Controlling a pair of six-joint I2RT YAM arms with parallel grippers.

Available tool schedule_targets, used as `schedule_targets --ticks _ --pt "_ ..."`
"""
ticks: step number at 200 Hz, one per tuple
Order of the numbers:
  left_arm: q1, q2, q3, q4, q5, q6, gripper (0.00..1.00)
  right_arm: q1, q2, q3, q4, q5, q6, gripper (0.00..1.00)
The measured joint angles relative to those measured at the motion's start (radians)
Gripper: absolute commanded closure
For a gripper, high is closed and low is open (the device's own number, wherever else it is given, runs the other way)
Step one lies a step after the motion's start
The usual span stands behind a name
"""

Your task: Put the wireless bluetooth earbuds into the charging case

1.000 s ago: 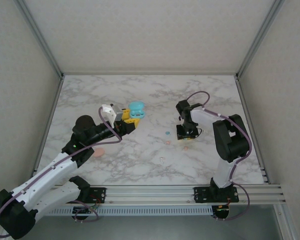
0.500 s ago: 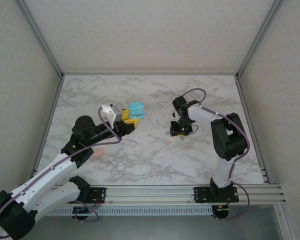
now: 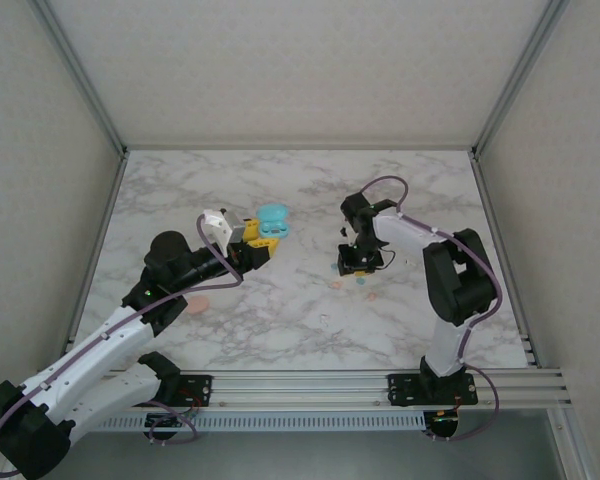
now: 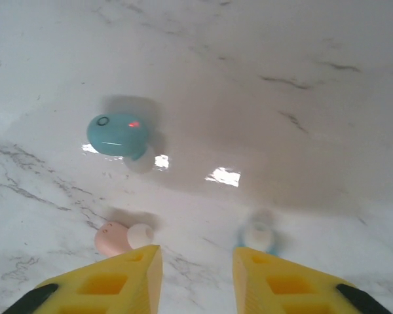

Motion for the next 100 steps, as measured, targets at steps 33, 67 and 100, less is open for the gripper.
schedule_targets --ticks 33,67,100 --pt "0.0 -0.002 0.0 -0.01 -0.002 0.004 0.71 0.0 -0.091 -0.021 0.008 0.055 0.09 0.56" --pt "0.0 -0.006 0.0 -0.016 -0.004 0.005 0.71 -0.002 -0.095 -0.057 0.033 0.08 0.143 0.54" --pt "0.0 -0.006 0.0 -0.018 -0.004 0.007 0.71 -0.009 -0.047 -0.06 0.055 0.077 0.153 0.52"
